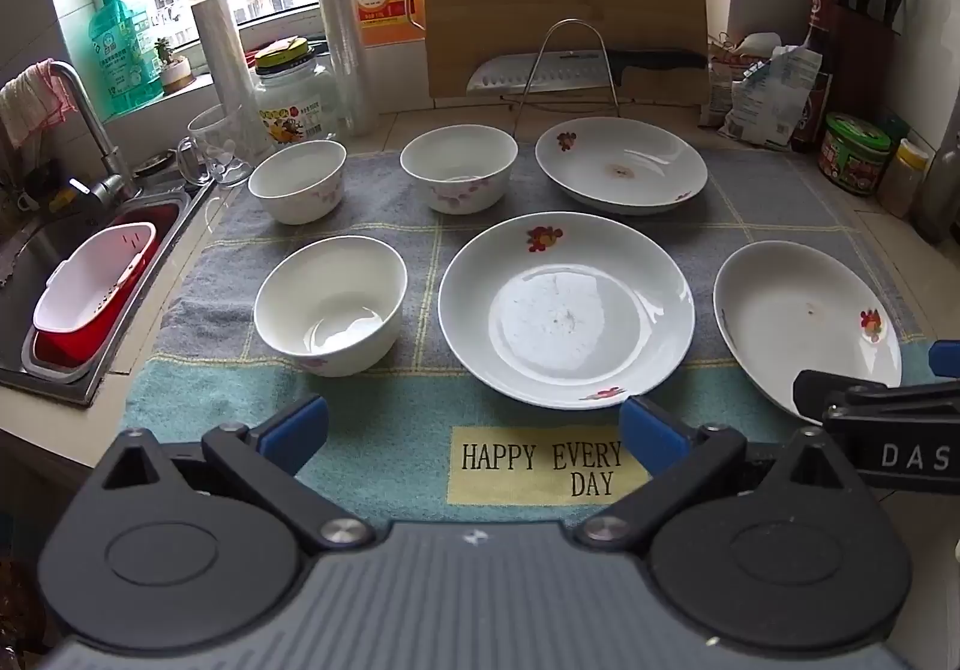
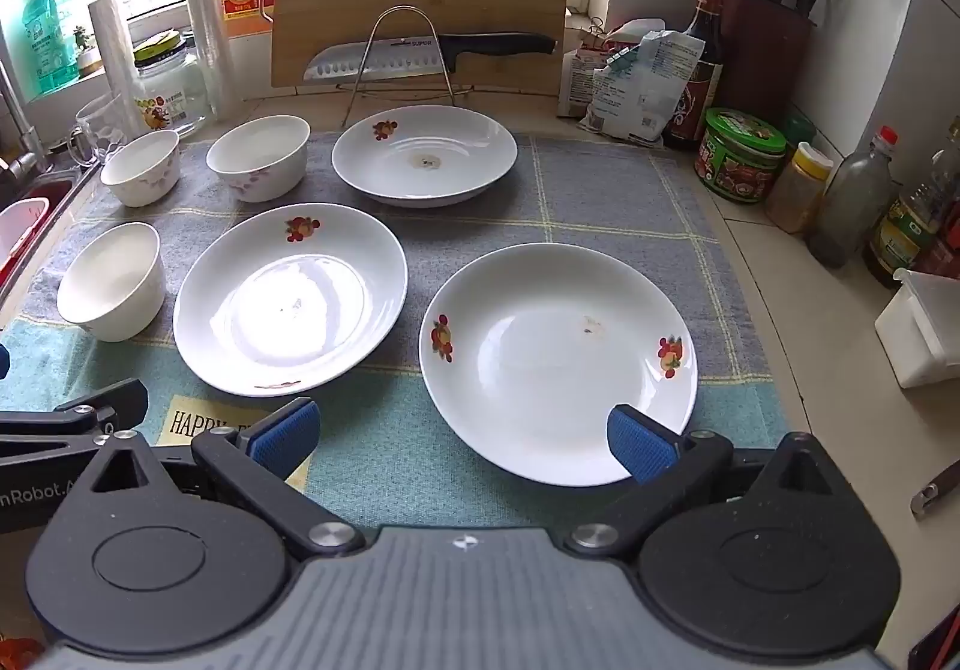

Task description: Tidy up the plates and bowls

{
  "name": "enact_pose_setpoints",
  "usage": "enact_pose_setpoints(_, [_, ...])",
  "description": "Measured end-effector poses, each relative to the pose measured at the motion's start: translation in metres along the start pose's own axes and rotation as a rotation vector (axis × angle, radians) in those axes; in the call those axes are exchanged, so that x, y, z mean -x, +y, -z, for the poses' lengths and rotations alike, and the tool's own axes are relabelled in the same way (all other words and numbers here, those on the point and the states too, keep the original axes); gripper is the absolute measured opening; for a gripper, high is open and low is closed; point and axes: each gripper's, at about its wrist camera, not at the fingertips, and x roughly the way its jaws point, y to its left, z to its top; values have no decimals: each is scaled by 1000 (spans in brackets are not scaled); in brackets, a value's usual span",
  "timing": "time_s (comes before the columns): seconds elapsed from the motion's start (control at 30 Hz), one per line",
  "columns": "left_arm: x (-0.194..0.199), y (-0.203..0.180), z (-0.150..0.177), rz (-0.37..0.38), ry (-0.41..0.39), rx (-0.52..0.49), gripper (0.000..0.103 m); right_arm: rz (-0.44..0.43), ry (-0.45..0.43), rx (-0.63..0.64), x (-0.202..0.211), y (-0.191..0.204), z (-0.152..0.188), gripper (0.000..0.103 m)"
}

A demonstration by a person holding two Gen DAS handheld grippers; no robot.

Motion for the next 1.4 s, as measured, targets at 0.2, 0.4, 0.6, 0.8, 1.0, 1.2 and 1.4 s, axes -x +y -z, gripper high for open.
enact_pose_setpoints(0.2, [2,0,2,2,-5,-1,102,7,-4,3,0,1,-1,103])
enact_pose_setpoints(0.4, [3,-4,2,1,-4,-1,102,6,-7,3,5,-4,0,103])
enact_pose_setpoints(0.6, [6,-4,-1,2,-5,3,102,9,-9,0,5,-2,1,103])
enact_pose_setpoints(0.8, [6,-3,-1,5,-8,3,102,10,-12,0,6,-3,1,103])
enact_pose_setpoints(1.0, [11,-3,-3,16,-13,2,102,17,-16,1,8,-3,1,103])
enact_pose_setpoints(1.2, [11,-2,-3,17,-13,3,102,24,-13,4,8,-1,0,103])
enact_pose_setpoints(1.4, [11,-1,-3,19,-15,1,102,25,-15,5,8,-1,1,103])
